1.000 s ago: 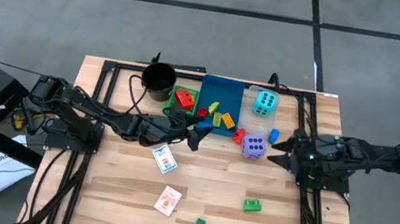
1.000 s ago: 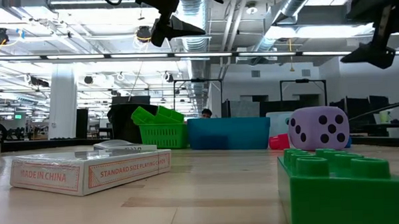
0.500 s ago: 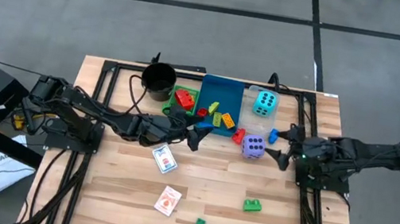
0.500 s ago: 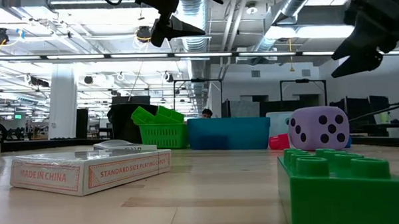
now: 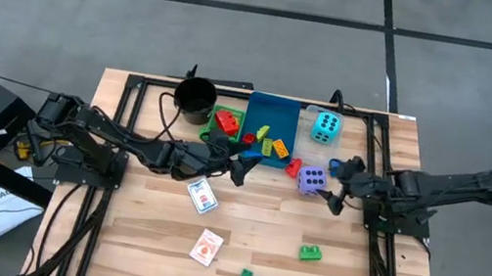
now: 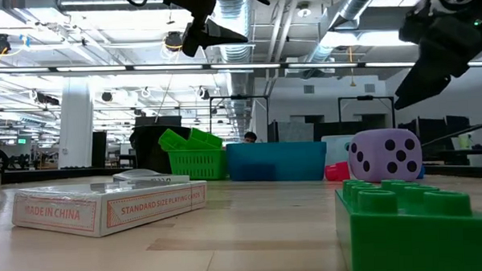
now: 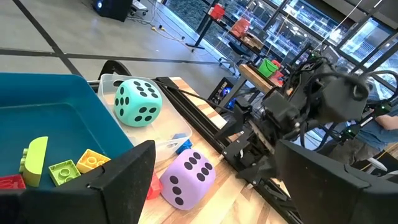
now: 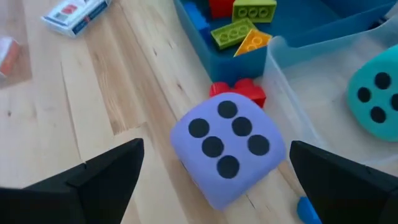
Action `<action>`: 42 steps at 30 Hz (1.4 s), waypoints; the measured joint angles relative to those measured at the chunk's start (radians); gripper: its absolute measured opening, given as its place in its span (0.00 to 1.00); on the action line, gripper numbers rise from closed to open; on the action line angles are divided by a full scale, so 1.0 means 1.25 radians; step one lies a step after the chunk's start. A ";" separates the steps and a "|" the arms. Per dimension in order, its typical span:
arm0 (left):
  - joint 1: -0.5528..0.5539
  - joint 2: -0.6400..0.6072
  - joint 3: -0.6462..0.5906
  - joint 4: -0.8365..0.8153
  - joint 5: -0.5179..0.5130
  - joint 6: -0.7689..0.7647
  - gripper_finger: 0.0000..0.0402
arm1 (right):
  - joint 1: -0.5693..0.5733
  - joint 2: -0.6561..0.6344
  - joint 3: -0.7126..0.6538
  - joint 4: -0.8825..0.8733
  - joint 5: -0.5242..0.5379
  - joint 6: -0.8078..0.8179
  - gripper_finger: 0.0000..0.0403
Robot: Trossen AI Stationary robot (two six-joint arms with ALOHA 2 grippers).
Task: Pick & Place Toys
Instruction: Put the purple dice into the transparent bin
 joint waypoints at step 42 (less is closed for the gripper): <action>0.000 0.000 0.000 0.000 0.000 0.063 0.81 | -0.123 0.545 0.365 -0.185 -0.074 -0.390 0.99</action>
